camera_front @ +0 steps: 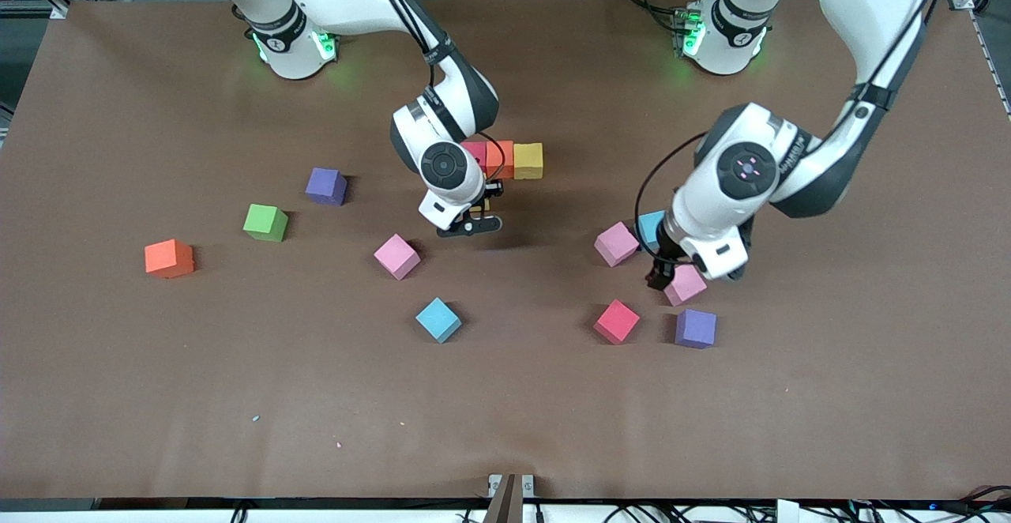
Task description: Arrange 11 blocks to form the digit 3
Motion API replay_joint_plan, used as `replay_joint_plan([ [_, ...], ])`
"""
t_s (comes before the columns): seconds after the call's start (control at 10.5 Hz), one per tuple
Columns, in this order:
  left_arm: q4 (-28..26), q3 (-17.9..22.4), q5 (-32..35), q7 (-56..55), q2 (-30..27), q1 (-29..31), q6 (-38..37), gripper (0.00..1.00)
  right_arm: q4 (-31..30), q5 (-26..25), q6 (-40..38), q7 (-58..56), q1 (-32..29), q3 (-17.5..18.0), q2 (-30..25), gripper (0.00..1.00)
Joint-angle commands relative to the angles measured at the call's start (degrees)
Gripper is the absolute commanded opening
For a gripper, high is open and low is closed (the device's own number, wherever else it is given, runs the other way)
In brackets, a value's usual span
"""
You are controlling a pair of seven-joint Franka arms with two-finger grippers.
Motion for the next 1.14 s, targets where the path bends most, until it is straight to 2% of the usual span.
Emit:
replay_joint_plan([
  [0.0, 10.6, 0.6, 0.1, 2.6, 7.6, -1.8, -4.6, 1.00, -1.6, -1.2, 0.8, -0.2, 0.5, -0.1, -0.2, 0.00],
  [0.19, 14.0, 1.6, 4.0, 3.4, 11.1, -6.3, -6.6, 1.00, -2.0, -1.2, 0.8, -0.1, 0.7, 0.0, -0.2, 0.00],
  [0.29, 14.6, 4.9, 3.8, 3.5, 11.1, -9.2, -6.6, 1.00, -2.3, -1.2, 1.2, -0.1, 0.9, 0.0, -0.2, 0.00],
  [0.48, 16.7, 6.9, 3.9, 6.0, 11.6, -13.2, -6.6, 1.00, -2.5, -1.1, 1.6, 0.2, 0.9, 0.0, -0.2, 0.00],
  [0.57, 19.2, 7.6, 3.2, 6.2, 13.2, -13.7, -6.6, 1.00, -2.5, -1.0, 1.6, 0.5, 1.0, 0.0, -0.2, 0.00],
  [1.05, 22.6, 8.4, 3.0, 9.7, 16.4, -14.1, -6.6, 1.00, -2.4, -0.3, 1.4, 1.0, 1.1, 0.1, -0.3, 0.00],
])
